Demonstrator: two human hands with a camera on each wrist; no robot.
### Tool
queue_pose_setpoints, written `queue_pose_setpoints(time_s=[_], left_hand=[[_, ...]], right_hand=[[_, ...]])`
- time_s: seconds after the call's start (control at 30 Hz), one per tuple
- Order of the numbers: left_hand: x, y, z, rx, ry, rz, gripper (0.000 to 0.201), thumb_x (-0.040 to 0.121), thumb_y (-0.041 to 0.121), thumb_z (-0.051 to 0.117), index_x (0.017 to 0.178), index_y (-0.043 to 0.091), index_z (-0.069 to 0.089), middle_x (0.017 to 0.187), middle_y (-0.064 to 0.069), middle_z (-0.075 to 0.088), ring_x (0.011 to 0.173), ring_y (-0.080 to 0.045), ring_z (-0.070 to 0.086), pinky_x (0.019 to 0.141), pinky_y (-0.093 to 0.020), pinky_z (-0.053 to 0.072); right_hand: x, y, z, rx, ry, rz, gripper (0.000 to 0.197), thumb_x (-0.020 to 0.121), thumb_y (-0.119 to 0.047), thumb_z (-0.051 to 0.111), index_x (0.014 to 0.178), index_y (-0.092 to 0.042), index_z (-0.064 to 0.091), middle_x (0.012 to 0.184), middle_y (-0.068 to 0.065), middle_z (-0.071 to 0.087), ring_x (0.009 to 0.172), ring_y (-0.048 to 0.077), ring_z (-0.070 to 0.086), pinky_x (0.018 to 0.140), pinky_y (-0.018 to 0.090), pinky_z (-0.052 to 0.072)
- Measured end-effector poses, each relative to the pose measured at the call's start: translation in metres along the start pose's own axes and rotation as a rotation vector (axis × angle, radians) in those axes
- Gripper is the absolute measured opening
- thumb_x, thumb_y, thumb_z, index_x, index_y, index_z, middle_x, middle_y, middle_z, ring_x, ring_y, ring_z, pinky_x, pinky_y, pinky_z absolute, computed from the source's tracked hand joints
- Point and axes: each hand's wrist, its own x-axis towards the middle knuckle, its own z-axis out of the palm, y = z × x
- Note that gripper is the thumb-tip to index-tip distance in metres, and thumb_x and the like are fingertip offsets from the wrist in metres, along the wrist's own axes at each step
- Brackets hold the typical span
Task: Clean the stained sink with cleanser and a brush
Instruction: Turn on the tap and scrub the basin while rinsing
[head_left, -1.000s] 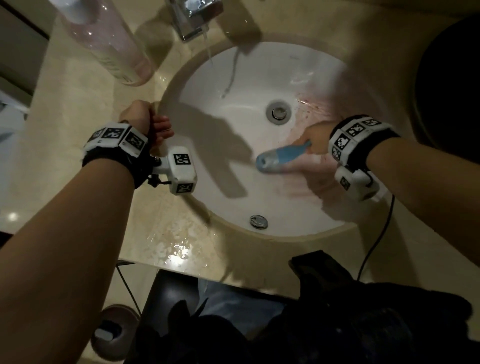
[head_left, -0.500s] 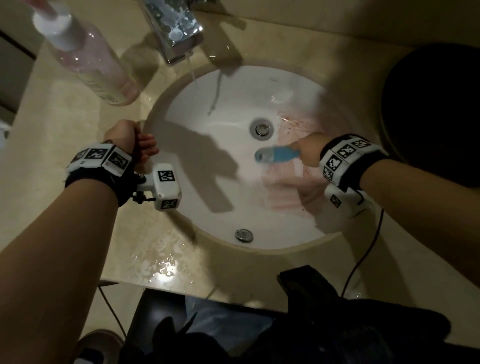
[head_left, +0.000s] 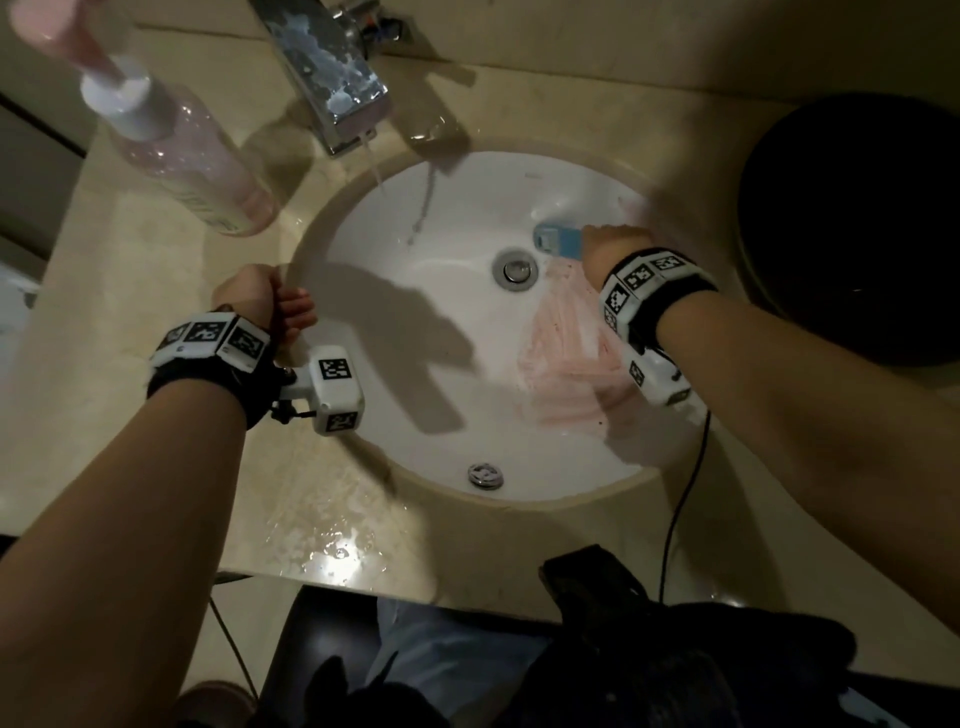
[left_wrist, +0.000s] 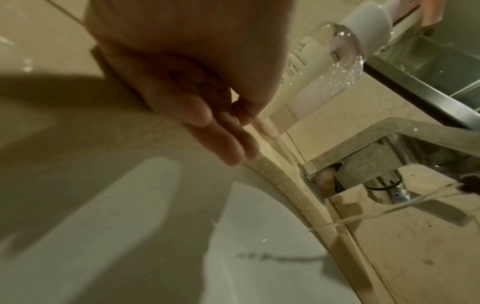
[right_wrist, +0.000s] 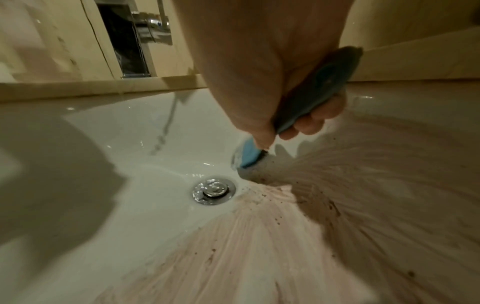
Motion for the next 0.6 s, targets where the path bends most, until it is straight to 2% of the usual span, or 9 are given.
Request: queue_pose_setpoints(time_s=[0.07,0.13,0.2,0.23,0.3,0.37,0.4,0.53,0.6], left_hand=[[0.006,-0.002,-0.004,-0.005,0.028,0.001,0.018,0.078,0.013,0.028,0.061,0.019,0.027,0.042,0.005,0.034,0.049,-0.011,0.026,0.035,-0.004,0.012],[0.003,-0.001,-0.003,-0.016,0.005,0.013,0.009,0.061,0.015,0.032,0.060,0.020,0.025,0.031,0.007,0.029,0.043,-0.010,0.025,0.036,-0.005,0.012],[-0.001,0.000,-0.003,-0.032,-0.008,0.018,0.014,0.047,0.022,0.029,0.061,0.020,0.025,0.042,0.005,0.032,0.047,-0.011,0.025,0.036,-0.009,0.012],[-0.004,0.001,-0.002,-0.022,-0.008,0.029,0.016,0.046,0.022,0.028,0.061,0.020,0.026,0.052,0.004,0.031,0.050,-0.011,0.025,0.037,-0.013,0.013],[-0.005,0.000,-0.003,-0.011,-0.024,0.035,0.017,0.046,0.022,0.028,0.062,0.020,0.027,0.061,0.004,0.027,0.050,-0.011,0.025,0.040,-0.018,0.014],[-0.001,0.000,-0.004,-0.030,-0.028,0.032,0.016,0.046,0.022,0.028,0.062,0.020,0.026,0.052,0.004,0.030,0.044,-0.011,0.027,0.039,-0.014,0.013],[0.001,-0.001,-0.006,-0.036,-0.030,0.029,0.015,0.047,0.022,0.029,0.061,0.020,0.025,0.042,0.005,0.030,0.040,-0.011,0.027,0.039,-0.013,0.013],[0.006,-0.002,-0.010,-0.042,-0.051,0.012,0.005,0.049,0.022,0.030,0.052,0.019,0.028,0.033,0.006,0.026,0.033,-0.012,0.027,0.036,-0.008,0.015],[0.007,-0.002,-0.010,-0.039,-0.027,0.008,0.006,0.055,0.019,0.032,0.058,0.020,0.028,0.035,0.007,0.029,0.032,-0.010,0.029,0.037,-0.010,0.014]], right_hand=[[-0.013,0.007,0.007,-0.036,-0.003,0.056,0.024,0.092,-0.010,0.045,0.112,-0.003,0.056,0.109,0.015,0.063,0.096,0.029,0.062,0.081,0.032,0.051],[-0.031,0.005,0.017,-0.021,-0.010,0.074,0.033,0.094,-0.012,0.039,0.125,-0.005,0.048,0.106,0.017,0.060,0.087,0.026,0.060,0.075,0.030,0.046],[-0.051,-0.011,0.024,-0.019,-0.099,0.088,0.050,0.098,-0.013,0.033,0.144,0.002,0.021,0.131,0.029,0.044,0.107,0.035,0.055,0.089,0.041,0.047],[-0.052,-0.020,0.024,-0.029,-0.158,0.106,0.052,0.099,-0.013,0.034,0.144,0.007,0.017,0.139,0.032,0.035,0.121,0.039,0.047,0.099,0.047,0.042],[-0.036,-0.030,0.033,0.031,-0.182,0.083,0.046,0.098,-0.013,0.040,0.138,0.008,0.033,0.143,0.028,0.035,0.131,0.038,0.038,0.108,0.047,0.033],[-0.023,-0.037,0.041,0.028,-0.150,0.090,0.040,0.092,-0.015,0.046,0.128,0.002,0.047,0.132,0.024,0.049,0.120,0.038,0.050,0.099,0.047,0.044],[-0.019,-0.037,0.046,0.015,-0.142,0.089,0.042,0.088,-0.016,0.046,0.127,0.001,0.046,0.128,0.023,0.051,0.114,0.039,0.053,0.093,0.047,0.048],[-0.056,-0.036,0.035,-0.103,-0.251,0.116,0.055,0.090,-0.013,0.047,0.140,0.002,0.028,0.138,0.024,0.037,0.120,0.043,0.046,0.075,0.055,0.047],[-0.072,-0.034,0.029,-0.133,-0.297,0.163,0.056,0.091,-0.011,0.050,0.140,0.004,0.028,0.141,0.026,0.034,0.124,0.044,0.042,0.086,0.056,0.045]])
